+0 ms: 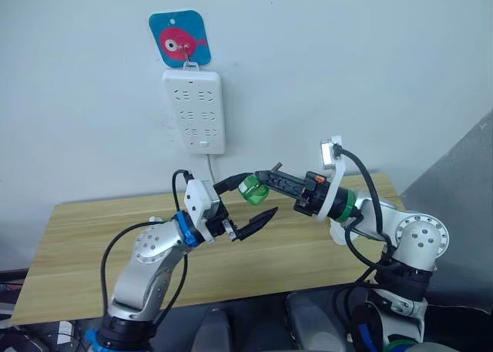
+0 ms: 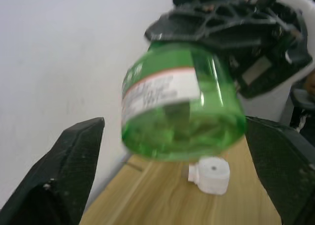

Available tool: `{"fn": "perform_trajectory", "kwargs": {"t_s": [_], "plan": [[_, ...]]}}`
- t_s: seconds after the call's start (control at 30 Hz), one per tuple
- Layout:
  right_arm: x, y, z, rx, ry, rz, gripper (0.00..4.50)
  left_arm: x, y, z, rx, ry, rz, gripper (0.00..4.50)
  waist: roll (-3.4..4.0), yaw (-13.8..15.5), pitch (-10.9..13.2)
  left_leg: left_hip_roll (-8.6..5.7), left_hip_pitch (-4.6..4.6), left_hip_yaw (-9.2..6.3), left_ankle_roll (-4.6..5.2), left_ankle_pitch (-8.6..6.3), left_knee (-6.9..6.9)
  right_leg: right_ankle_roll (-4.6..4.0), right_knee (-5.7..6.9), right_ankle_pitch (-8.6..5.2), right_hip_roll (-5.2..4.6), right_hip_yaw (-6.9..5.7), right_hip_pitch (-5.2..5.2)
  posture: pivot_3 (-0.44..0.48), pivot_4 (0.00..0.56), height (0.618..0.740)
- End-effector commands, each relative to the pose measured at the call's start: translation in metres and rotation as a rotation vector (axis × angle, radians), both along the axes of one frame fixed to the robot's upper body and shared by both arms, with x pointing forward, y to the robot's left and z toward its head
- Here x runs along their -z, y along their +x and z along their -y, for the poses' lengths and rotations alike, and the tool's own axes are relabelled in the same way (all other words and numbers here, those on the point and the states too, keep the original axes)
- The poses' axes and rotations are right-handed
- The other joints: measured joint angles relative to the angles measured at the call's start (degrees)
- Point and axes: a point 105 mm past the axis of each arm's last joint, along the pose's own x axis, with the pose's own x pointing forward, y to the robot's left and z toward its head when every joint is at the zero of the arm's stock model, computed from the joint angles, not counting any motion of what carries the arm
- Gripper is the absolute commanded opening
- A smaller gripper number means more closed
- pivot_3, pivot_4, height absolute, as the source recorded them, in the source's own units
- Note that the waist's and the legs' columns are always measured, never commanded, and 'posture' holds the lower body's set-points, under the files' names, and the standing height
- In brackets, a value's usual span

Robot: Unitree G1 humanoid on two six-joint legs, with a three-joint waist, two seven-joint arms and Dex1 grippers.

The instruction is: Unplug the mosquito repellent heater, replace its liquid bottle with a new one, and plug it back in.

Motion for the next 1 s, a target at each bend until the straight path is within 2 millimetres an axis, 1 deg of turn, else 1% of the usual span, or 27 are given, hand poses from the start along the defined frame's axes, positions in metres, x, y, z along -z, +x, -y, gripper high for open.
{"fn": "perform_trajectory", "kwargs": {"t_s": [0.03, 0.07, 0.1, 0.17, 0.2, 0.27, 0.33, 0.37, 0.47, 0.5, 0.67, 0.8, 0.87, 1.0], "plan": [[-0.002, 0.005, 0.012, 0.085, -0.14, 0.137, 0.85, 0.014, -0.006, -0.023, 0.001, 0.102, -0.083, 4.5, 0.01, 0.0, 0.0, 0.0, 0.0, 0.01, 0.0, 0.0, -0.02, 0.05, -0.01, -0.03, 0.0, 0.0, -0.01, -0.106, 0.141, 0.728], [0.006, 0.006, 0.013, 0.099, -0.219, 0.169, 0.85, 0.021, -0.006, -0.03, -0.015, 0.133, -0.118, 4.5, 0.0, 0.1, 0.0, 0.0, 0.0, 0.01, 0.0, 0.0, -0.06, 0.15, -0.04, -0.09, 0.0, 0.0, -0.01, -0.102, 0.142, 0.728], [0.015, 0.008, 0.014, 0.117, -0.285, 0.199, 0.85, 0.027, -0.008, -0.036, -0.01, 0.192, -0.114, 4.5, 0.0, 0.2, 0.0, 0.01, 0.0, 0.0, 0.01, 0.0, -0.07, 0.16, -0.05, -0.11, 0.0, -0.01, -0.03, -0.099, 0.144, 0.728], [0.036, 0.017, 0.017, 0.174, -0.436, 0.289, 0.85, 0.031, -0.01, -0.042, 0.002, 0.251, -0.092, 4.5, 0.01, 0.2, 0.0, 0.03, 0.0, -0.01, 0.01, -0.01, -0.11, 0.17, -0.11, -0.12, 0.01, -0.03, -0.04, -0.092, 0.15, 0.728], [0.043, 0.02, 0.018, 0.184, -0.483, 0.332, 0.85, 0.031, -0.011, -0.044, 0.002, 0.259, -0.087, 4.5, 0.01, 0.2, 0.0, 0.04, 0.0, 0.0, 0.01, -0.01, -0.13, 0.17, -0.13, -0.12, 0.01, -0.03, -0.04, -0.092, 0.15, 0.728], [0.067, 0.033, 0.024, 0.267, -0.579, 0.384, 0.85, 0.03, -0.009, -0.043, -0.017, 0.255, -0.084, 4.5, -0.03, 0.3, 0.0, 0.04, -0.01, 0.05, 0.01, -0.01, -0.13, 0.18, -0.19, -0.12, -0.01, 0.0, -0.05, -0.083, 0.147, 0.728], [0.088, 0.045, 0.033, 0.356, -0.631, 0.381, 0.85, 0.033, -0.013, -0.039, -0.001, 0.261, -0.089, 4.5, -0.03, 0.4, 0.0, 0.06, -0.01, 0.09, 0.0, 0.0, -0.09, 0.21, -0.3, -0.1, -0.03, 0.01, 0.0, -0.076, 0.15, 0.728], [0.099, 0.05, 0.039, 0.384, -0.688, 0.414, 0.85, 0.032, -0.015, -0.038, -0.001, 0.248, -0.097, 4.5, -0.03, 0.4, 0.0, 0.05, -0.02, 0.13, 0.0, 0.0, -0.08, 0.23, -0.31, -0.08, -0.04, 0.05, 0.0, -0.076, 0.15, 0.728], [0.123, 0.057, 0.046, 0.41, -0.742, 0.427, 0.85, 0.029, -0.019, -0.035, -0.014, 0.2, -0.137, 4.5, -0.04, 0.6, 0.0, 0.01, -0.05, 0.18, 0.0, -0.01, -0.07, 0.22, -0.37, -0.02, -0.13, 0.07, 0.0, -0.073, 0.151, 0.728], [0.128, 0.059, 0.047, 0.415, -0.749, 0.428, 0.85, 0.029, -0.019, -0.035, -0.03, 0.189, -0.145, 4.5, -0.04, 0.6, 0.0, 0.0, -0.05, 0.18, 0.0, -0.01, -0.08, 0.04, -0.38, 0.09, -0.14, 0.07, 0.0, -0.07, 0.153, 0.728], [0.146, 0.078, 0.052, 0.462, -0.774, 0.426, 0.85, 0.028, -0.014, -0.039, -0.117, 0.2, -0.148, 4.5, -0.03, 0.6, 0.0, 0.08, 0.03, 0.13, 0.0, 0.0, -0.07, -0.07, -0.3, 0.15, -0.05, 0.04, 0.01, -0.063, 0.154, 0.728], [0.158, 0.089, 0.057, 0.485, -0.8, 0.402, 0.85, 0.028, -0.013, -0.039, -0.129, 0.208, -0.162, 4.5, -0.03, 0.8, 0.0, 0.06, 0.03, 0.13, 0.0, 0.0, -0.02, -0.1, -0.27, 0.18, -0.05, 0.04, 0.04, -0.05, 0.151, 0.728], [0.164, 0.091, 0.057, 0.473, -0.818, 0.402, 0.85, 0.025, -0.012, -0.04, -0.141, 0.196, -0.144, 4.5, -0.03, 1.0, 0.0, 0.05, 0.03, 0.13, 0.0, 0.0, -0.02, -0.1, -0.28, 0.19, -0.06, 0.04, 0.04, -0.047, 0.151, 0.728], [0.174, 0.093, 0.056, 0.453, -0.824, 0.376, 0.85, 0.025, -0.013, -0.041, -0.147, 0.191, -0.148, 4.5, -0.03, 1.5, 0.0, 0.06, 0.04, 0.08, 0.0, 0.0, -0.06, -0.11, -0.26, 0.19, -0.06, -0.01, 0.04, -0.04, 0.149, 0.728]]}}
